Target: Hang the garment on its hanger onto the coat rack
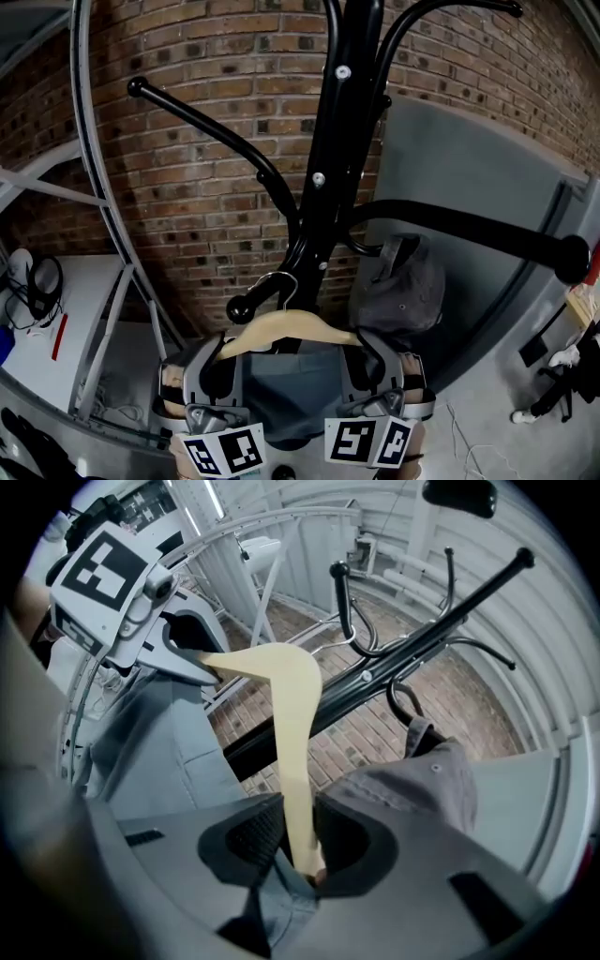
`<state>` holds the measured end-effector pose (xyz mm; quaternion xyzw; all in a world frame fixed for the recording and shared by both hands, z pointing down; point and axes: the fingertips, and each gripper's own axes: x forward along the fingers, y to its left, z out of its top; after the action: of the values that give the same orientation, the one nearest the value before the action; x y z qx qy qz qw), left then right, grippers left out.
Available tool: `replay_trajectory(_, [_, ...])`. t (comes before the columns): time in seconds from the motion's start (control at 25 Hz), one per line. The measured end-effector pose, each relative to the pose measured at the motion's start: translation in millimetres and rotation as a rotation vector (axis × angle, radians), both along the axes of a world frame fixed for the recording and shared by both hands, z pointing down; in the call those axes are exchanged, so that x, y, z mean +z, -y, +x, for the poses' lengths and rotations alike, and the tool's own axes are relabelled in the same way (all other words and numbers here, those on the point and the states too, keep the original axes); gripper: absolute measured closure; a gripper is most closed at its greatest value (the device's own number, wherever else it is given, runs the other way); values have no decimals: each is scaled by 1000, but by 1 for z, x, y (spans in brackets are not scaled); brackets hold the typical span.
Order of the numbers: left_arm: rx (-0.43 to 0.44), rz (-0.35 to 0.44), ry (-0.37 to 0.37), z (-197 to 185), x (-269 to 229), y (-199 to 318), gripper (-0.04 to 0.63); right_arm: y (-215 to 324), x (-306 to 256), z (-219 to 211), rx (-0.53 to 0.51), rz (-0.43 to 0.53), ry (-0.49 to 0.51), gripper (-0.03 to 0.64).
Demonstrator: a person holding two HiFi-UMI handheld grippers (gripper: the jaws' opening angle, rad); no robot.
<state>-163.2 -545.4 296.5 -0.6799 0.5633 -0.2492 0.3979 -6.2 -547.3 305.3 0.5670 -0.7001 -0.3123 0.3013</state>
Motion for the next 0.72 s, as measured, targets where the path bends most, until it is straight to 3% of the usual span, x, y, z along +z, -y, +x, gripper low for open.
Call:
replay_trajectory(0.2, [23,7,-30,1,-1,-1,495,-1,2,1,-1,4,4,511])
replay_trajectory(0.48, [60,18,-60,1,-4,-9,443,-7,2,3,-13,5,23,495])
replay_trajectory(0.72, [176,45,-88,13,-18,-30,413,-18,-4,-2,-62,13,52,492])
